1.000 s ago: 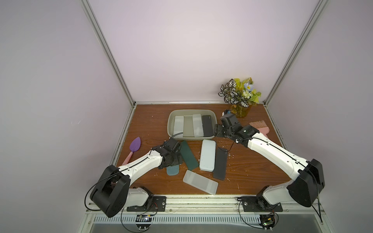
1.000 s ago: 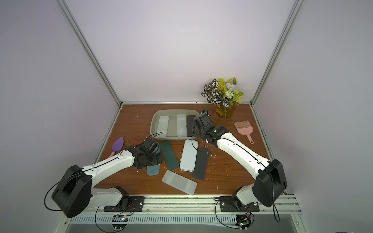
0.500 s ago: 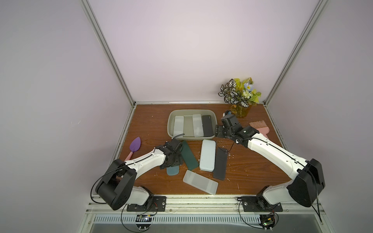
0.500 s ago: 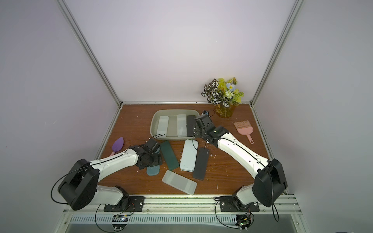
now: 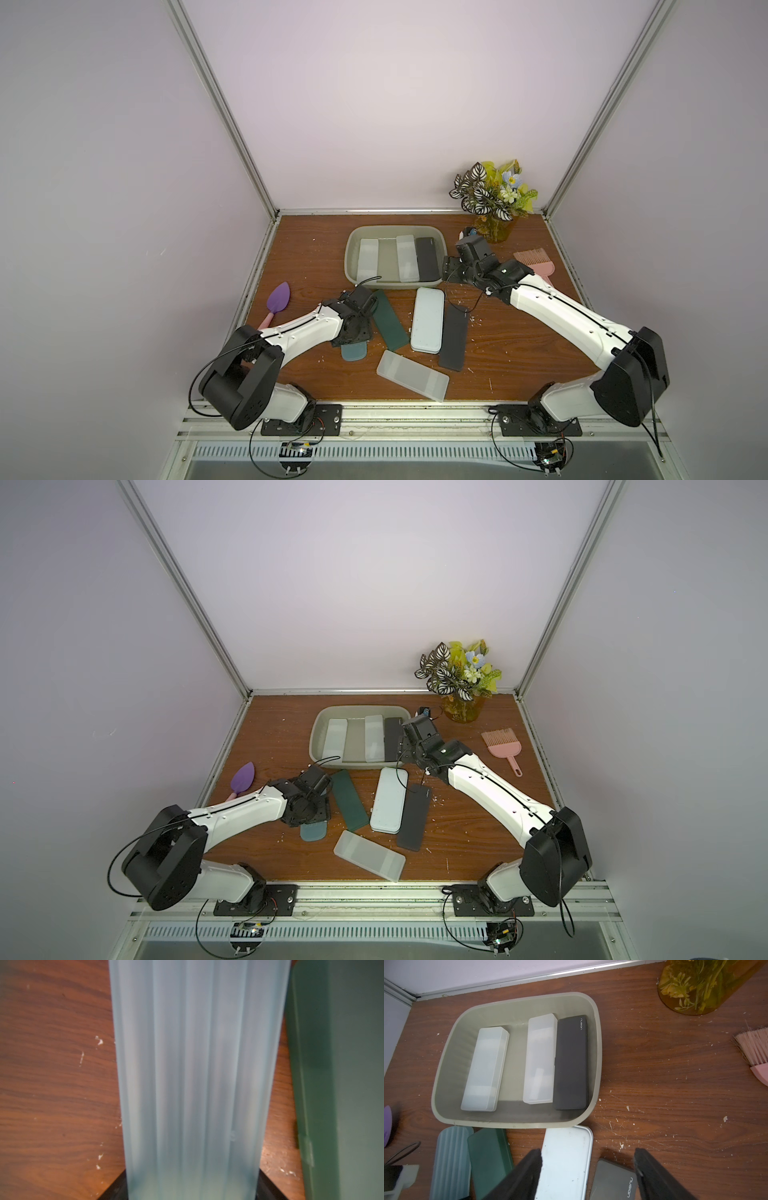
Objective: Put the pencil case into the storage box
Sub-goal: Pick up the pencil case from the center of the board, then place the pencil case at the storage box.
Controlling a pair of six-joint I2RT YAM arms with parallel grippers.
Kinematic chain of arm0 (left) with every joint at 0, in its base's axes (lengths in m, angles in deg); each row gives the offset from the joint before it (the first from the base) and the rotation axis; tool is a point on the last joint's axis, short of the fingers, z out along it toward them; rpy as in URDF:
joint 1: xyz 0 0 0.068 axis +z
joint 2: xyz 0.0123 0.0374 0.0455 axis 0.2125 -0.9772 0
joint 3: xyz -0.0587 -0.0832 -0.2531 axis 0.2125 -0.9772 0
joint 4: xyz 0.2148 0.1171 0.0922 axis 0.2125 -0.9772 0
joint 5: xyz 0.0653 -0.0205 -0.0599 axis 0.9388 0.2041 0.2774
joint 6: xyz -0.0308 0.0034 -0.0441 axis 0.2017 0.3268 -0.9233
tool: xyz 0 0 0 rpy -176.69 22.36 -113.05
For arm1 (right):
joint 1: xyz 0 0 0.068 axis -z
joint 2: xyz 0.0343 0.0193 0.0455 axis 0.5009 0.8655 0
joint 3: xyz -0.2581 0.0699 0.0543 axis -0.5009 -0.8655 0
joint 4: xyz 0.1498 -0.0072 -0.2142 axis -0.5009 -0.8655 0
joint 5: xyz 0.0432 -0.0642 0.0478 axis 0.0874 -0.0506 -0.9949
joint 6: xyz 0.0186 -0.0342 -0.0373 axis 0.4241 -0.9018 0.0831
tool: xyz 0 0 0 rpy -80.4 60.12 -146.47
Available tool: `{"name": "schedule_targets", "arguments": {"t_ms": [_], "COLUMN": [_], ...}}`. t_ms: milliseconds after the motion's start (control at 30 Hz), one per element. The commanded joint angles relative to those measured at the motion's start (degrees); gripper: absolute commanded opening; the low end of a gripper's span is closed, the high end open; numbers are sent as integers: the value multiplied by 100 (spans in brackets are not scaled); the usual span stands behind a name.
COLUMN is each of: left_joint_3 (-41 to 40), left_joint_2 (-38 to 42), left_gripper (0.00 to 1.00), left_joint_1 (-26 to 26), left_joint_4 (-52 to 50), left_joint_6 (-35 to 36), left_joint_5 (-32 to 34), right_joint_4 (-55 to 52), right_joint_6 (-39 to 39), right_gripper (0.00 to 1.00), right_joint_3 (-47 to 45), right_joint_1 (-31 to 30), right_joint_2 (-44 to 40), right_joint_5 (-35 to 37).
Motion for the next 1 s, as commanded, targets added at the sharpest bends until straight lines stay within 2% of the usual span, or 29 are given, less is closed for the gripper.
{"name": "schedule_targets", "arguments": {"t_ms": [0, 233, 367, 467, 733, 967], "left_joint_3": [251, 1319, 2083, 2805, 5368, 6977], "left_joint_2": [284, 1191, 1201, 671, -1573, -3250], "left_gripper": [69, 71, 71, 72, 75, 75], "left_joint_1": [-55, 47, 196, 197, 228, 438], "left_joint_4": [-575, -1813, -2090, -2071, -2068, -2068], "left_joint_6": [131, 416, 691, 943, 1701, 2036], "left_joint_5": [145, 576, 486, 407, 193, -47], "right_joint_4": [89, 83, 82, 98, 101, 64], "right_joint_6": [26, -10, -26, -50, -137, -229], "right_gripper": [77, 77, 77, 77, 77, 77], "right_joint_3": [18, 81, 65, 30, -216, -373], "right_joint_1": [15, 24, 62, 123, 396, 644], "right_joint_2": [-184, -215, -260, -302, -539, -716], "right_joint_5": [-12, -27, -50, -85, -287, -445]}}
